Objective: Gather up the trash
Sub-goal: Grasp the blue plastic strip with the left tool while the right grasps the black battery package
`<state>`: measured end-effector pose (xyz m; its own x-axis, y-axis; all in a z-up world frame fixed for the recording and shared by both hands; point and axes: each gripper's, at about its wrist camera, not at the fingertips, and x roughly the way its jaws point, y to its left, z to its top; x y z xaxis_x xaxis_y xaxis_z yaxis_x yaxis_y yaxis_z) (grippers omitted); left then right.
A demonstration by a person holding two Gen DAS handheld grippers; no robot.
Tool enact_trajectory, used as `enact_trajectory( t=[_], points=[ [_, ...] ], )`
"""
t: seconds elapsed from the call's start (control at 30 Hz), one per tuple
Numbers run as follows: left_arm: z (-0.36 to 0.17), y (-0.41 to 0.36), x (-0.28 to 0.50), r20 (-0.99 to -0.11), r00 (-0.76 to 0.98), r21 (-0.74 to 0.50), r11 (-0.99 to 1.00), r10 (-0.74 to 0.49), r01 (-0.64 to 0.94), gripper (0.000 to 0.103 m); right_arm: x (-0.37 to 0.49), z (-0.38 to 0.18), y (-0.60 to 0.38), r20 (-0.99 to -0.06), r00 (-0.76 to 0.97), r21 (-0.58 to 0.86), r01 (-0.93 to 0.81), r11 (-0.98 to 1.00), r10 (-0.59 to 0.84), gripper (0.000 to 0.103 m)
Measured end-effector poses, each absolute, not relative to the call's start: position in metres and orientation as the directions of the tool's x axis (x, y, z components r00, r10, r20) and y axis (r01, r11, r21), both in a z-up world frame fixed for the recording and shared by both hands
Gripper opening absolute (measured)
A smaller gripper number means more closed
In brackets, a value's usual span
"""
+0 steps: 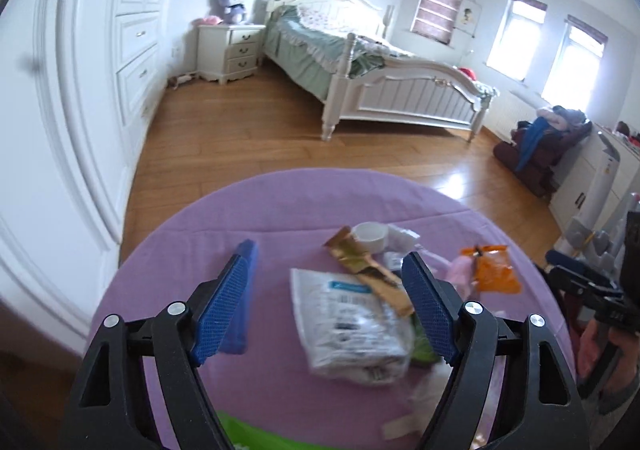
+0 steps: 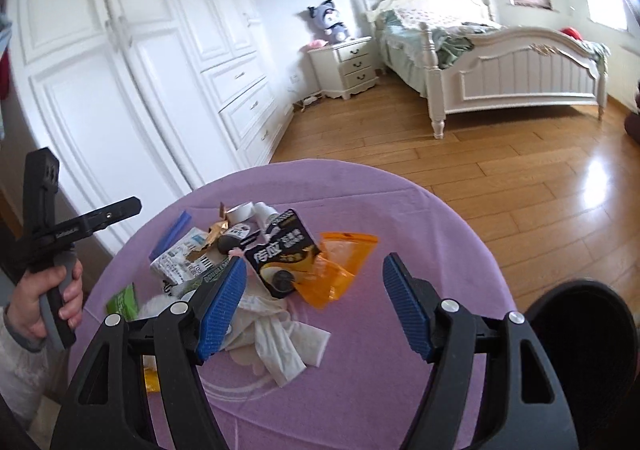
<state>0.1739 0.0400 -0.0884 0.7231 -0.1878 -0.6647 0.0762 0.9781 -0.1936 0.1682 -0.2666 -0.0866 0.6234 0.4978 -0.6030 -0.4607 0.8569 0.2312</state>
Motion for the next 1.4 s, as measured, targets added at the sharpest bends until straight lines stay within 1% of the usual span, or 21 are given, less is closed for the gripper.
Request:
enact_trajectory(
  t=[0.03, 0.13, 0.2, 0.27, 0.33, 0.4, 0.47, 0.53, 0.57, 0.6, 0.67, 0.73, 0.83, 0.93, 0.97, 1.0, 1.13, 1.17, 1.2, 1.27, 1.4],
  points=[
    [-0.095, 0.048, 0.178, -0.686, 0.705, -0.186, 0.98, -0.179, 0.067, 0.075, 0.172, -0.087, -0.256, -0.616, 0.61, 0.202, -0.49, 0.848, 0.499, 0.083],
    [-0.114, 0.067, 0.189, -0.738, 0.656, -0.16, 0.985, -0.158, 0.058, 0.069, 0.181, -0.092, -0.227, -0.659, 0.587, 0.086, -0.562, 0.823, 0.47, 0.083],
    [-0.125, 0.072, 0.196, -0.759, 0.63, -0.16, 0.985, -0.164, 0.062, 0.062, 0.188, -0.099, -0.213, -0.692, 0.57, 0.022, -0.597, 0.802, 0.443, 0.083],
    [-0.133, 0.074, 0.202, -0.77, 0.617, -0.159, 0.985, -0.166, 0.066, 0.06, 0.196, -0.106, -0.206, -0.717, 0.554, -0.014, -0.617, 0.787, 0.422, 0.083],
    [-0.14, 0.074, 0.207, -0.777, 0.607, -0.155, 0.985, -0.168, 0.074, 0.056, 0.206, -0.112, -0.203, -0.742, 0.532, -0.015, -0.623, 0.782, 0.409, 0.083],
    [-0.145, 0.076, 0.213, -0.784, 0.595, -0.161, 0.984, -0.177, 0.081, 0.051, 0.216, -0.117, -0.206, -0.754, 0.495, 0.037, -0.625, 0.78, 0.432, 0.083],
    [-0.149, 0.077, 0.216, -0.78, 0.601, -0.155, 0.985, -0.172, 0.081, 0.048, 0.224, -0.12, -0.211, -0.76, 0.46, 0.097, -0.618, 0.78, 0.459, 0.082],
    [-0.149, 0.079, 0.219, -0.777, 0.606, -0.158, 0.984, -0.172, 0.076, 0.044, 0.23, -0.124, -0.214, -0.766, 0.427, 0.139, -0.619, 0.773, 0.481, 0.072],
    [-0.149, 0.081, 0.219, -0.774, 0.61, -0.157, 0.985, -0.168, 0.071, 0.041, 0.231, -0.126, -0.215, -0.772, 0.417, 0.146, -0.617, 0.773, 0.479, 0.064],
    [-0.15, 0.081, 0.219, -0.772, 0.615, -0.149, 0.987, -0.158, 0.066, 0.036, 0.232, -0.128, -0.213, -0.777, 0.413, 0.148, -0.614, 0.775, 0.475, 0.059],
    [-0.151, 0.081, 0.218, -0.769, 0.624, -0.138, 0.989, -0.141, 0.053, 0.03, 0.229, -0.128, -0.215, -0.771, 0.415, 0.16, -0.608, 0.778, 0.483, 0.057],
    [-0.151, 0.085, 0.218, -0.767, 0.625, -0.151, 0.988, -0.142, 0.039, 0.021, 0.224, -0.125, -0.217, -0.762, 0.421, 0.17, -0.602, 0.78, 0.492, 0.057],
    [-0.153, 0.086, 0.214, -0.758, 0.63, -0.185, 0.982, -0.169, 0.04, 0.019, 0.215, -0.115, -0.22, -0.732, 0.446, 0.189, -0.594, 0.782, 0.515, 0.056],
    [-0.15, 0.079, 0.207, -0.75, 0.641, -0.174, 0.984, -0.165, 0.051, 0.018, 0.207, -0.104, -0.227, -0.698, 0.468, 0.217, -0.583, 0.783, 0.542, 0.056],
    [-0.148, 0.078, 0.204, -0.743, 0.647, -0.179, 0.982, -0.172, 0.056, 0.018, 0.202, -0.101, -0.228, -0.687, 0.473, 0.226, -0.581, 0.782, 0.551, 0.049],
    [-0.145, 0.076, 0.202, -0.735, 0.653, -0.189, 0.98, -0.182, 0.061, 0.018, 0.202, -0.097, -0.23, -0.682, 0.477, 0.233, -0.577, 0.782, 0.555, 0.038],
    [-0.129, 0.066, 0.19, -0.707, 0.68, -0.195, 0.978, -0.196, 0.079, 0.018, 0.187, -0.086, -0.236, -0.639, 0.508, 0.246, -0.576, 0.779, 0.578, 0.038],
    [-0.124, 0.063, 0.187, -0.697, 0.688, -0.199, 0.976, -0.202, 0.085, 0.018, 0.186, -0.084, -0.236, -0.635, 0.517, 0.237, -0.577, 0.782, 0.574, 0.034],
    [-0.118, 0.06, 0.184, -0.687, 0.694, -0.208, 0.974, -0.213, 0.093, 0.018, 0.182, -0.083, -0.235, -0.636, 0.517, 0.233, -0.579, 0.781, 0.573, 0.027],
    [-0.107, 0.051, 0.178, -0.667, 0.706, -0.219, 0.968, -0.238, 0.119, 0.018, 0.177, -0.084, -0.235, -0.639, 0.51, 0.231, -0.587, 0.776, 0.576, 0.019],
    [-0.088, 0.022, 0.166, -0.636, 0.716, -0.225, 0.957, -0.287, 0.184, 0.018, 0.17, -0.094, -0.235, -0.662, 0.503, 0.217, -0.581, 0.784, 0.556, 0.019]
  ],
)
